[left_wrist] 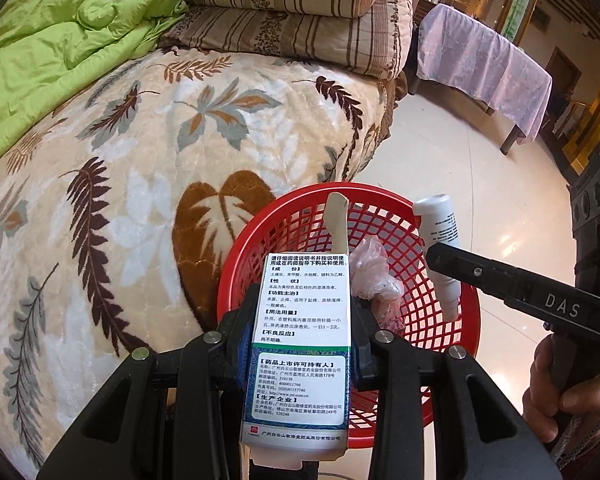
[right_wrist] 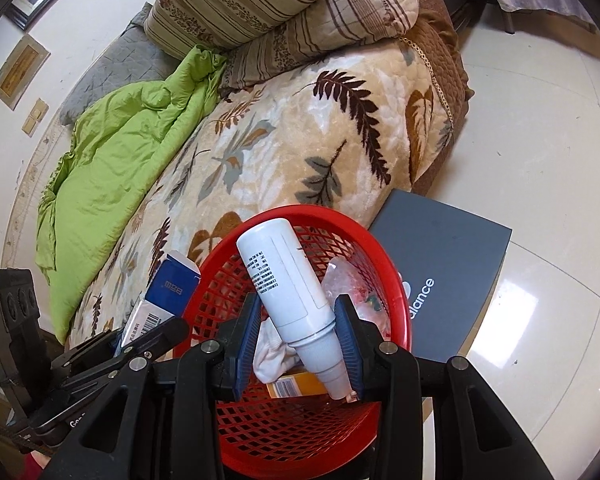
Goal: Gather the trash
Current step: 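Open both tools to drop the box and tube into the basket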
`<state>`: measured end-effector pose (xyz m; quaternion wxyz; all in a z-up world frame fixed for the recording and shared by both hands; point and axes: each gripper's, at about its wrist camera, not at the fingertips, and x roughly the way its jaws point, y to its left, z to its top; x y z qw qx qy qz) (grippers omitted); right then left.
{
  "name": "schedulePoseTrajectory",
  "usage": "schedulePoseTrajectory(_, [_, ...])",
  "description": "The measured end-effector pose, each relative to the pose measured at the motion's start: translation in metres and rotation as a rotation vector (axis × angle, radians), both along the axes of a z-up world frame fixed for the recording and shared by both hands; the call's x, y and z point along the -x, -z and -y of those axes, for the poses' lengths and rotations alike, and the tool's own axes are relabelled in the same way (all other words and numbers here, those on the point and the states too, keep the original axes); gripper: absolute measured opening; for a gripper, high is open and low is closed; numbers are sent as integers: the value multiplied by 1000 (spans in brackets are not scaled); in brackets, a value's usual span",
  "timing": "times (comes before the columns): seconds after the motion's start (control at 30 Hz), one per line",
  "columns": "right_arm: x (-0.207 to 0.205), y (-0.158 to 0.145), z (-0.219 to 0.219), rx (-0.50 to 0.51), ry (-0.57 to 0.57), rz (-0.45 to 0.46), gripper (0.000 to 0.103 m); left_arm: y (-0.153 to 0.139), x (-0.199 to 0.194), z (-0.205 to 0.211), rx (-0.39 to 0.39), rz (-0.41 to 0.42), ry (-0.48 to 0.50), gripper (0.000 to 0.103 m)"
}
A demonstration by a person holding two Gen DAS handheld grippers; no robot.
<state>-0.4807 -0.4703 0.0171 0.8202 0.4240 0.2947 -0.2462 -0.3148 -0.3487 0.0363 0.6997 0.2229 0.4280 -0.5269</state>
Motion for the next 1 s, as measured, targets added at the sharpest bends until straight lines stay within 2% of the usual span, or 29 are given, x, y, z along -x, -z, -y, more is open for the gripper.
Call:
schedulePoseTrajectory(0.5, [1, -2, 0, 17, 11, -9, 42, 4, 6, 5, -9, 17, 13, 34])
schedulePoseTrajectory(0.57, [1, -3, 0, 24, 11, -10, 42, 4, 5, 5, -13, 12, 8, 43])
schedulePoseTrajectory(0.6, [1, -4, 0, 28, 12, -13, 42, 4, 5, 4, -11, 13, -1, 52])
schedulePoseTrajectory(0.8, [3, -15, -2, 60, 19, -9, 44, -3, 4, -1, 11, 17, -5, 60])
schedulePoseTrajectory(0.9, [4, -31, -8, 124, 41, -21, 49, -13, 2, -11, 39, 32, -30, 73])
schedulePoseTrajectory(0.97, [6, -46, -14, 189, 70, -39, 61, -23, -1, -20, 71, 49, -46, 75])
schedulePoseTrajectory(1.0, [6, -57, -21, 251, 102, -70, 72, -29, -2, -27, 89, 67, -55, 77])
